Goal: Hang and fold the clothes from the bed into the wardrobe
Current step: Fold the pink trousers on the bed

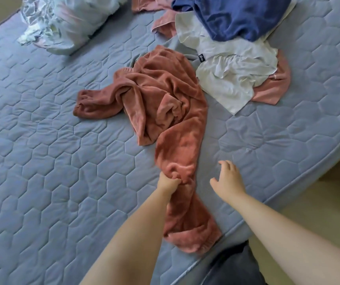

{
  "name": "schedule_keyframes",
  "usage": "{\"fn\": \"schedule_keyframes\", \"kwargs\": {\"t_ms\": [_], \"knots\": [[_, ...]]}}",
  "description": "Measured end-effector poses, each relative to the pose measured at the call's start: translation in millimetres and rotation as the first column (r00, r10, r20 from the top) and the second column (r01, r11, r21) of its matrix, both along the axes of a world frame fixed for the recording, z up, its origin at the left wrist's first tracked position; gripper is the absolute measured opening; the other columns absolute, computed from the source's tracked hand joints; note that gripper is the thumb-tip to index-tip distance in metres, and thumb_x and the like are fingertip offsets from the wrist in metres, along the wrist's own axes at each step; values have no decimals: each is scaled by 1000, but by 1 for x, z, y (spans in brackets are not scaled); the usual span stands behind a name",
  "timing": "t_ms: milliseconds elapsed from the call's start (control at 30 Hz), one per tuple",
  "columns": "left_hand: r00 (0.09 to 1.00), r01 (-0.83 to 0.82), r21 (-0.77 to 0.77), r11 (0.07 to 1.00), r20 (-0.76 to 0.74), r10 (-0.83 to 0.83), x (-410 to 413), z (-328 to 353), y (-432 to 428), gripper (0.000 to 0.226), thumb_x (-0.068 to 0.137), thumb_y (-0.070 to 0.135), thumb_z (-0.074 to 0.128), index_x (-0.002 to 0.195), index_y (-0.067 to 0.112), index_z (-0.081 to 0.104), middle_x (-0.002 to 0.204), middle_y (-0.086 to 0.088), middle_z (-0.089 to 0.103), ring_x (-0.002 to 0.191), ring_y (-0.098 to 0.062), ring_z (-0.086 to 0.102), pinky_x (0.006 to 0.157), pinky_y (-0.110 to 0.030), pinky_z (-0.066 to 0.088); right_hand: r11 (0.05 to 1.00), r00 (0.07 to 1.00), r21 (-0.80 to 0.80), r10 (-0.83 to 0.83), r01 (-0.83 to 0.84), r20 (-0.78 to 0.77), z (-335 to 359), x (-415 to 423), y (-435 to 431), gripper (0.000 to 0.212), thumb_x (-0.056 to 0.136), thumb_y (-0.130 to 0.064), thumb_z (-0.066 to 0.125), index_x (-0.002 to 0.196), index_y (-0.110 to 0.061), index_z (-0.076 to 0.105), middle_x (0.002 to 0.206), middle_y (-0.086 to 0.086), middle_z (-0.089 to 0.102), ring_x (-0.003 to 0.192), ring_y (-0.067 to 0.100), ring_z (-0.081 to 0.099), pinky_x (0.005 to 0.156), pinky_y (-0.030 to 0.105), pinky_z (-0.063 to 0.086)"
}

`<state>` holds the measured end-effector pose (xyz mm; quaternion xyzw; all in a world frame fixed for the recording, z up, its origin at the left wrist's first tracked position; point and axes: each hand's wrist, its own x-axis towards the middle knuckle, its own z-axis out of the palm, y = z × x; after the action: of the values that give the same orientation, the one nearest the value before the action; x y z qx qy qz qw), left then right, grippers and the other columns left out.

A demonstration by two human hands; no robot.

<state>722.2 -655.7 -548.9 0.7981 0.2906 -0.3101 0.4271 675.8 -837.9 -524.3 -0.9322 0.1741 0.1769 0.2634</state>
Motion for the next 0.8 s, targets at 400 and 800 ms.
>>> {"fn": "schedule_keyframes", "kwargs": {"t_ms": [400,800], "knots": [[822,390,-641,661,-81,-564,72,134,-194,17,96,3,44,96,12,59,73,-3,65,64,-13,65,58,-21,54,716,669,168,-694,677,265,62,14,-138,41,86,2,49,127,5,48,128,28,49,120,40,45,98,41,34],[146,865,499,51,-154,-977,175,-26,-145,89,88,50,56,150,40,-8,160,-8,-7,146,-36,0,117,-49,11,973,966,-53,-228,223,-125,-58,48,-126,105,72,-67,62,148,-43,-7,159,2,-14,145,30,-4,109,61,19]]}}
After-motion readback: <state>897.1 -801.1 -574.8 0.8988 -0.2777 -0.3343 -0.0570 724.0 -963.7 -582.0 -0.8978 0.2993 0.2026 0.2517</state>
